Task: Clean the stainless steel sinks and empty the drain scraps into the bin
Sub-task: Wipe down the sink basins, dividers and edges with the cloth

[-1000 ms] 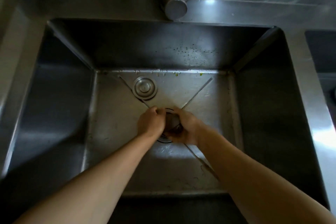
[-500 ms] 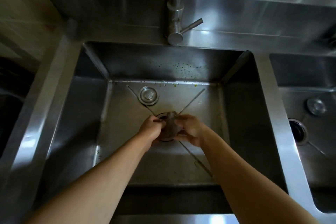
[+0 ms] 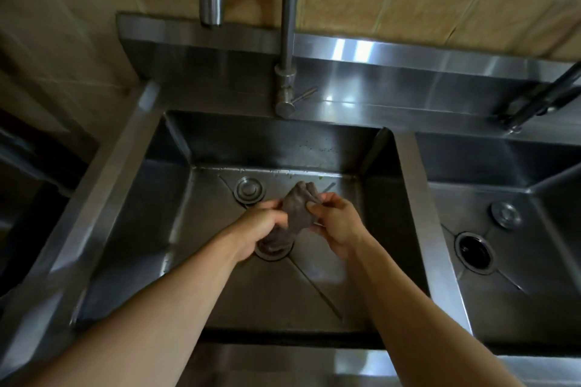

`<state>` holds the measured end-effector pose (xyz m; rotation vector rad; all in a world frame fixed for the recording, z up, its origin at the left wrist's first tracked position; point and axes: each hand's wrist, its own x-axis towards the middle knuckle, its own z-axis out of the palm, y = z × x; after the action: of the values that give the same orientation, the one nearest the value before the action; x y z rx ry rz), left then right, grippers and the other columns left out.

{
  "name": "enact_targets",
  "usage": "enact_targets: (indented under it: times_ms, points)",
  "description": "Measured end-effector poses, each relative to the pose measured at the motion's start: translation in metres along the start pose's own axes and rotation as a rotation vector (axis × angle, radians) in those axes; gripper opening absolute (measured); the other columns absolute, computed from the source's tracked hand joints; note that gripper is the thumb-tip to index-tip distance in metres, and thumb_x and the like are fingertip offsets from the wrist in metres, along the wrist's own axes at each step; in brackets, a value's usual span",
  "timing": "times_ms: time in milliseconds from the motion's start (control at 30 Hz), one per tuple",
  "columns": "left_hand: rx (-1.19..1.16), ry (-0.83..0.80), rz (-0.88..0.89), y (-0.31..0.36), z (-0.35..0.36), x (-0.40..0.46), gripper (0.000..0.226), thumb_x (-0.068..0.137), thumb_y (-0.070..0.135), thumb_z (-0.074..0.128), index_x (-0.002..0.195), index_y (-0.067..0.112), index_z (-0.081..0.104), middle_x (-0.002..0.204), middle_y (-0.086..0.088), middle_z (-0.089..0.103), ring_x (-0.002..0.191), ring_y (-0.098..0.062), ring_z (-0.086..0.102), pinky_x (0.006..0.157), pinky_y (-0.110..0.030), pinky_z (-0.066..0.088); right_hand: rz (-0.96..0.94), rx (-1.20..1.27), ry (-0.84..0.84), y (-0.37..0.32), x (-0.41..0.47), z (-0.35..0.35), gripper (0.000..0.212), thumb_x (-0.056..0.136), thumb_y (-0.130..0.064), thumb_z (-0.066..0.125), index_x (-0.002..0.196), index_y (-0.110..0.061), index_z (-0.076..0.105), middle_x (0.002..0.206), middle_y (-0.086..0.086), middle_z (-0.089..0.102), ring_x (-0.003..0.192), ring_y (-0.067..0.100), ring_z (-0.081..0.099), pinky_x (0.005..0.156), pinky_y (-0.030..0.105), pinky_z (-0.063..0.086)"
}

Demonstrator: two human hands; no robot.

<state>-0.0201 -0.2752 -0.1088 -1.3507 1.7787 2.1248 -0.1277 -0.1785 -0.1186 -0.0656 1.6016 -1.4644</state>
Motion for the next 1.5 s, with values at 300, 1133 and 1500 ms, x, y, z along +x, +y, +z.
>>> enact_targets:
  times_ms: [300,1133,1500]
  points:
    - [0.162,0.15,0.276,0.036,0.005,-0.034,0.01,0.088,0.008,0.065,0.09,0.018,0.064,0.096,0.0,0.069,0.095,-0.016,0.064,0.076,-0.025,0.049,-0.38,-0.58,0.229,-0.06,-0.034,-0.013,0.021,0.086,-0.014,0.067,0.074,-0.015,0.051,0.074,0.0,0.057,0.065,0.009,0.054,0.053,0.013,0.041]
    - [-0.392,0.09,0.31,0.112,-0.048,-0.103,0.024,0.087,-0.01,0.049,0.078,0.012,0.05,0.075,-0.009,0.057,0.069,-0.019,0.054,0.059,-0.027,0.043,-0.3,-0.298,-0.11,-0.121,-0.104,0.01,0.046,0.083,-0.016,0.07,0.123,-0.017,0.049,0.113,0.016,0.06,0.1,0.031,0.064,0.079,0.036,0.056]
    - [-0.657,-0.068,0.306,0.126,-0.082,-0.122,0.014,0.095,0.002,0.045,0.101,0.009,0.055,0.095,-0.013,0.061,0.085,-0.024,0.059,0.079,-0.036,0.047,-0.128,-0.742,-0.13,-0.11,-0.108,0.019,0.026,0.072,-0.007,0.075,0.09,-0.024,0.069,0.105,0.009,0.068,0.102,0.025,0.064,0.099,0.043,0.049]
